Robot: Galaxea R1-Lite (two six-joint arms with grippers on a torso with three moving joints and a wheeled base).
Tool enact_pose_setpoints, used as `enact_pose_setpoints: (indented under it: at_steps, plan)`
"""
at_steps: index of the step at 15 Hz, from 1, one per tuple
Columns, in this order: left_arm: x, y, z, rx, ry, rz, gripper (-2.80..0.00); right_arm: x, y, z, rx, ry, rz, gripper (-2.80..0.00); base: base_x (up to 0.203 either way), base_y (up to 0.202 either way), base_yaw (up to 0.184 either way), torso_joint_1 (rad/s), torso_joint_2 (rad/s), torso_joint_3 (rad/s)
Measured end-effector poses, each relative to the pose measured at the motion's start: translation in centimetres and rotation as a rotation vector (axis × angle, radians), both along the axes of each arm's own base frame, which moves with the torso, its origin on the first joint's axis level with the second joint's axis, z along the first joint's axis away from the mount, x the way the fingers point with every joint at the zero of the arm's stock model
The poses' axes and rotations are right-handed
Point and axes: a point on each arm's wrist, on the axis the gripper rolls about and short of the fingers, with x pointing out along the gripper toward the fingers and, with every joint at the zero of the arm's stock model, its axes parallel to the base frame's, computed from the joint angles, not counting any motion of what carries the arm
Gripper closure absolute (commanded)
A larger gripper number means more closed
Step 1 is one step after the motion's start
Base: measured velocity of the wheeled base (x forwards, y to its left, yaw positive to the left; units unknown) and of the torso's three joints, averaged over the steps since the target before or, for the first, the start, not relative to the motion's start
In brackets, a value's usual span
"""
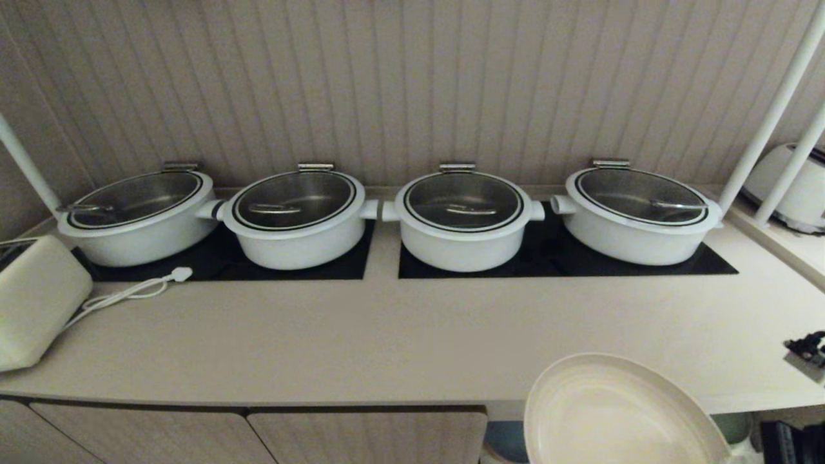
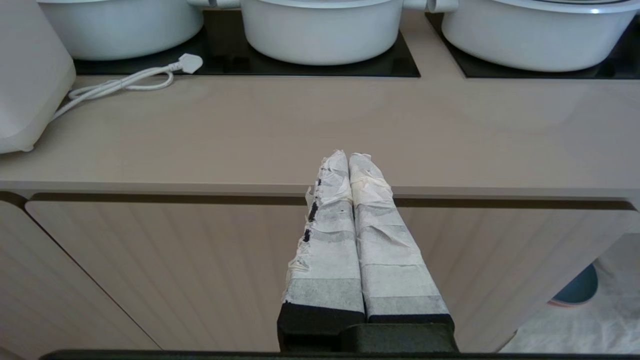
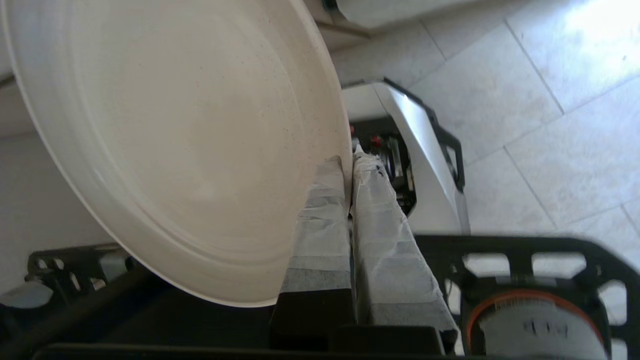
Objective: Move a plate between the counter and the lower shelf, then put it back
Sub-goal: Put the plate in the cupboard
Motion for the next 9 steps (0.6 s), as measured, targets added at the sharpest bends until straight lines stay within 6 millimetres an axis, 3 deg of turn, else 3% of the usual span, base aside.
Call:
enact_pose_setpoints:
  at_steps: [5,9]
  plan:
    - [0.0,0.0,0.0,0.000,0.000,0.000,0.00,-2.4,-0.7,-2.0,-0.020,0.080,0.004,0.00,0.000,0.000,0.000,0.000,0.00,0.000]
    - [0.0,0.0,0.0,0.000,0.000,0.000,0.00,-3.1,-0.9,-2.1,-0.014,0.061,0.015,0.00,0.000,0.000,0.000,0.000,0.00,0.000]
